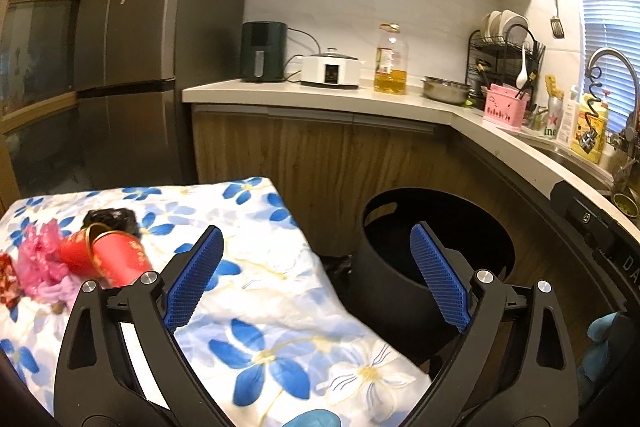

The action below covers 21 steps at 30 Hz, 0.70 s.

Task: Collect trash
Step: 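Move both tools back over the table toward the snack wrapper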

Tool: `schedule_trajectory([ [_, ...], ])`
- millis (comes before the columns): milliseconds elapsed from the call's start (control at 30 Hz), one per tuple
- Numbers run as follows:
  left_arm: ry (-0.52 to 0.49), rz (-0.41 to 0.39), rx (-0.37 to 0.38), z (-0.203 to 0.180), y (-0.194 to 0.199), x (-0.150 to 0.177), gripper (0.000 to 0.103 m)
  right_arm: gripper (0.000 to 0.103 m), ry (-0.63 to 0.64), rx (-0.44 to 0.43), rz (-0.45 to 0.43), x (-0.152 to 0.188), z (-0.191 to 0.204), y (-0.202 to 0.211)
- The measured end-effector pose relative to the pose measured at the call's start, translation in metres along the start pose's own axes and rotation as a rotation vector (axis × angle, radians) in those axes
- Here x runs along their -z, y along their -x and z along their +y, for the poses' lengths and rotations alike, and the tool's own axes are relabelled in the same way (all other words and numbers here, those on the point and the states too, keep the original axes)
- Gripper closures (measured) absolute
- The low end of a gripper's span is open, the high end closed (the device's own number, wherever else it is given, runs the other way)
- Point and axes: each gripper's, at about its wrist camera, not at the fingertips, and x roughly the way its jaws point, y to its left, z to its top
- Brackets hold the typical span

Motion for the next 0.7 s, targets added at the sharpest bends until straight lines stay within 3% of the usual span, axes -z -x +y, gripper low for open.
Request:
schedule_trajectory([
  [700, 0.055, -0.021, -0.130, 0.067, 0.052, 0.021, 0.010, 0.025, 0.039, -0.085, 0.011, 0.030, 0.060, 0.031],
])
